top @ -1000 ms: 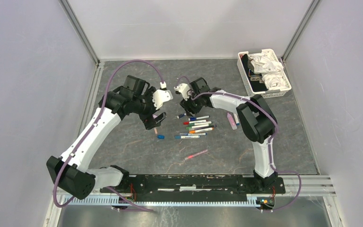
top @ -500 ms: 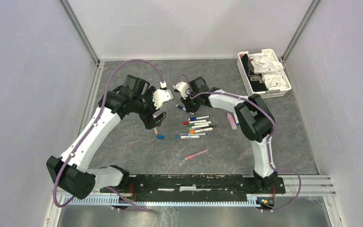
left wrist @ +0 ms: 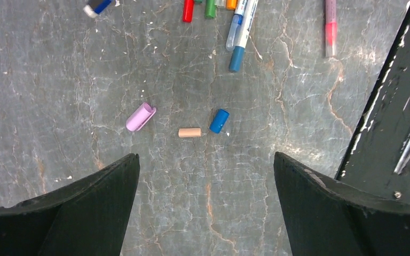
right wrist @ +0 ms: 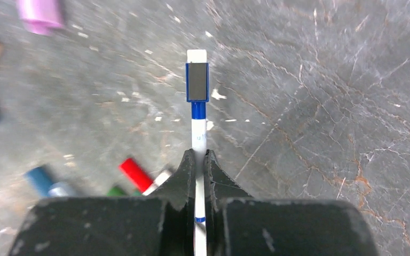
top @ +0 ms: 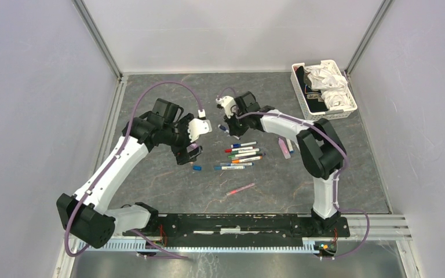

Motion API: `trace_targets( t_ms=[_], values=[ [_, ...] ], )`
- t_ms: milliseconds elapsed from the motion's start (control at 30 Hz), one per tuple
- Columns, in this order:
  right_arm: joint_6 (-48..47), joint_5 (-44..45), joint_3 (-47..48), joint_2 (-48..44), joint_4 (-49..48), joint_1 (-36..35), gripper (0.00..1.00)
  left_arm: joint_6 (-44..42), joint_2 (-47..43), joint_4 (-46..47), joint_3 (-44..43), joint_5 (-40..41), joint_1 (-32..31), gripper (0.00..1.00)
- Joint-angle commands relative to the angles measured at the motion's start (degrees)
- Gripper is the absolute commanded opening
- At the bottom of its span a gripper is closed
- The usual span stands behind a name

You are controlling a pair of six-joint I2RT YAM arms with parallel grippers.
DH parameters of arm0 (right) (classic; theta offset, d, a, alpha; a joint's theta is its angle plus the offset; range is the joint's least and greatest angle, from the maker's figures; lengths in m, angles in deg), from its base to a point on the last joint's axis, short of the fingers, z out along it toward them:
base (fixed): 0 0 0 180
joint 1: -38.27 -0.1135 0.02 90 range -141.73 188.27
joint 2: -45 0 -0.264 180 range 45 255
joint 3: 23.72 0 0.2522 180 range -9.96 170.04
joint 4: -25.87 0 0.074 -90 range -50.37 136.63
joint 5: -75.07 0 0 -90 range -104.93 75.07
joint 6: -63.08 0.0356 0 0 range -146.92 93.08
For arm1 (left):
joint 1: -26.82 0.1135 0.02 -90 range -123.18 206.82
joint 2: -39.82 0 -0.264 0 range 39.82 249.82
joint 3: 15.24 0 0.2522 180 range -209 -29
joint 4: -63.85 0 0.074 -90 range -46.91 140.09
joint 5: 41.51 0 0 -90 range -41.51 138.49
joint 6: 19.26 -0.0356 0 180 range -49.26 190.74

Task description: Open the pen caps

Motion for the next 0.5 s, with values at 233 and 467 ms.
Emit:
trace_targets(
  t_ms=[233, 467],
  values=[
    [15.8, -29.6, -12.2, -17.4, -3.2, 0.8, 0.00, -17.4, 3.7, 1.1, -0.6, -3.2, 0.2, 1.00],
    [22.1, -40.5, -15.5, -20.5, -8.6, -0.7, 0.00, -23.6, 5.6, -2.4, -1.8, -7.2, -0.3, 0.99]
  ],
)
